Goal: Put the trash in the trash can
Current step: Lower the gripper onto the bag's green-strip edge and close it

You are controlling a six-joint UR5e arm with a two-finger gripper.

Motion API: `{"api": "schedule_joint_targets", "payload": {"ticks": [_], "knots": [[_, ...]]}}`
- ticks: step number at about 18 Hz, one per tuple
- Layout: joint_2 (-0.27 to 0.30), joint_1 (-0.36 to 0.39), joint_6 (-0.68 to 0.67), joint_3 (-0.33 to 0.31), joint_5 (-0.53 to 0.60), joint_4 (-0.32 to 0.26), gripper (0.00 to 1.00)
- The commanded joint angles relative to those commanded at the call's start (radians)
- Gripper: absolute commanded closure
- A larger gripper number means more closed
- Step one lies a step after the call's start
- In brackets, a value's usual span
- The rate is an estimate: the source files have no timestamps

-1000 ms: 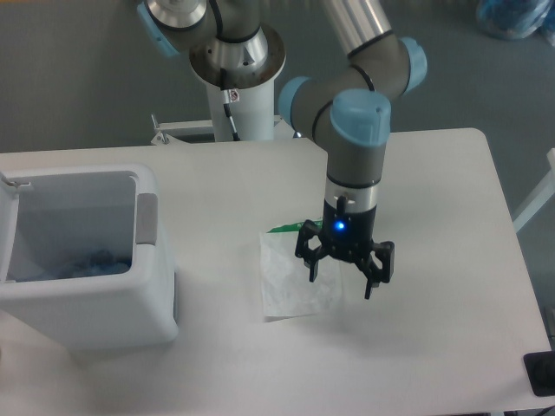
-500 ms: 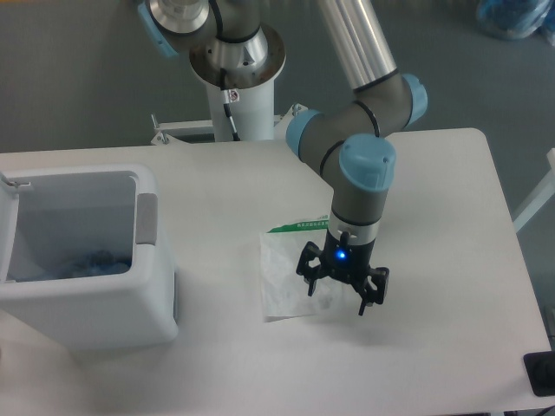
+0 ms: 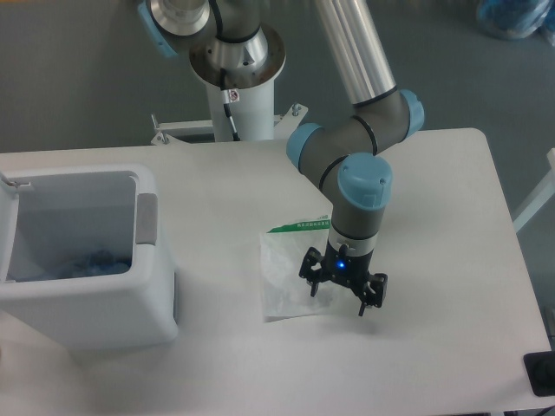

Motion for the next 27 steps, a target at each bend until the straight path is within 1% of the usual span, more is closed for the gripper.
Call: {"api": "schedule_joint_targets", "payload": {"ticks": [2, 4, 6, 7, 8, 10, 11, 14, 15, 16, 21, 27], "knots": [[0.0, 0.0, 0.003, -0.008, 0.005, 0.0, 0.01], [0.003, -0.002, 0.014, -0.028, 0.005, 0.0, 0.04], [0.006, -0.002, 0.022, -0.035, 0.006, 0.002, 0.11], [0.006, -0.003, 0.02, -0.037, 0.009, 0.002, 0.2], [0.006, -0.003, 0.02, -0.04, 0.009, 0.002, 0.25], [0.009, -0.003, 0.02, -0.043, 0.008, 0.002, 0.4], [0.009, -0.003, 0.017, -0.043, 0.008, 0.002, 0.52], [0.012, -0.005, -0.007, -0.043, 0.009, 0.002, 0.95], [0.012, -0.005, -0.012, -0.043, 0.008, 0.002, 0.96], [0.014, -0.005, -0.012, -0.043, 0.009, 0.0, 1.0], [0.018, -0.006, -0.035, -0.045, 0.008, 0.002, 1.0], [0.037, -0.006, -0.049, -0.052, 0.008, 0.003, 1.0]]}}
